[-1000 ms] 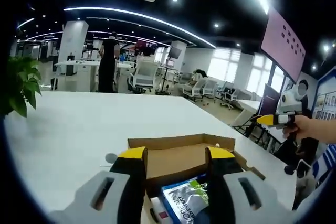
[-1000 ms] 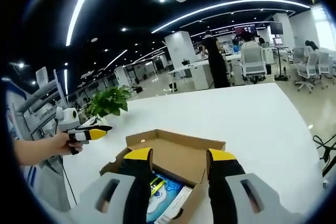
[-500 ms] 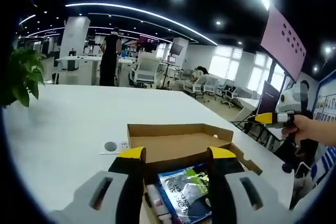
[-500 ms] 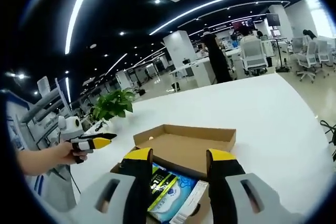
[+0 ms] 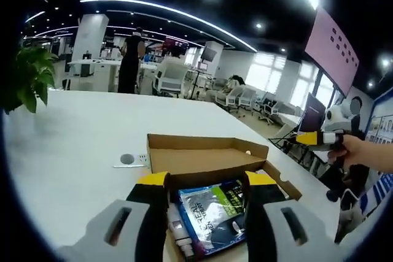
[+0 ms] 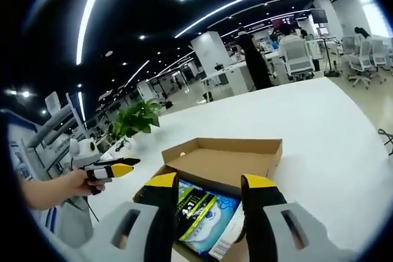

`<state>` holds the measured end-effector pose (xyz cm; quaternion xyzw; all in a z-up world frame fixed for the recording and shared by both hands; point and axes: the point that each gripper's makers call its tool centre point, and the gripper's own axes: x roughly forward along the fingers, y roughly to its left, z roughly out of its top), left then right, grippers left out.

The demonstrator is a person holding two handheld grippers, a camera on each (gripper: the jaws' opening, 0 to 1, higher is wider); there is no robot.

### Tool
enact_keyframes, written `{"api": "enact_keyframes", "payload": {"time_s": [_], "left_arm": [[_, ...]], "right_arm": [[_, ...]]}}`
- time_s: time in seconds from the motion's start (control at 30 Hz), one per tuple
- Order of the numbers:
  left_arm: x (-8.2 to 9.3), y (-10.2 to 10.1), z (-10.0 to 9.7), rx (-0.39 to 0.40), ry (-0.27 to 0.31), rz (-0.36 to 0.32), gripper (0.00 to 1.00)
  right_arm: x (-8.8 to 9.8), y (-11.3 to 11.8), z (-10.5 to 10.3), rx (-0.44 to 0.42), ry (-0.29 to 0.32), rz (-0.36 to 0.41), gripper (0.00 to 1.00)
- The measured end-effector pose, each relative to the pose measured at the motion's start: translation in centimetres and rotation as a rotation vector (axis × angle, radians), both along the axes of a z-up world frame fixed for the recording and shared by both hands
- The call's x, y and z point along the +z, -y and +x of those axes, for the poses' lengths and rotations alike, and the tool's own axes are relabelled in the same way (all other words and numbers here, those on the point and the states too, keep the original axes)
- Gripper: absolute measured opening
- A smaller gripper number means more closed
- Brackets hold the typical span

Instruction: Operate the shoe box by opening the lid, removing the specified soft item, and placing it in the target area until the item is outside and the box remains undamaged.

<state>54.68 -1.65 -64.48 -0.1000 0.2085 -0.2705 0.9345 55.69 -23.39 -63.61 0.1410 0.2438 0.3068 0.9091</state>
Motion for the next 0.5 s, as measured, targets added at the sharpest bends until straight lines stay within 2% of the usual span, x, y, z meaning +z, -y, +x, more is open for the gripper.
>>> {"api": "enact_keyframes", "payload": {"time_s": [0.2, 0.37, 0.5], "left_arm": [[0.6, -0.1, -0.4, -0.031, 0.016, 0.045, 0.49], [1.4, -0.2, -1.2, -0.029, 0.026, 0.047, 0.51], [1.0, -0.1, -1.7, -0.028, 0.021, 0.044, 0.51]], "right_arm": [[-0.6, -1.1, -1.3, 0.021, -0.027, 0.014, 0.39], [-0.2, -1.3, -1.7, 0.022, -0.027, 0.031, 0.39], [-0.2, -1.3, -2.1, 0.020, -0.028, 0.033, 0.39]]}}
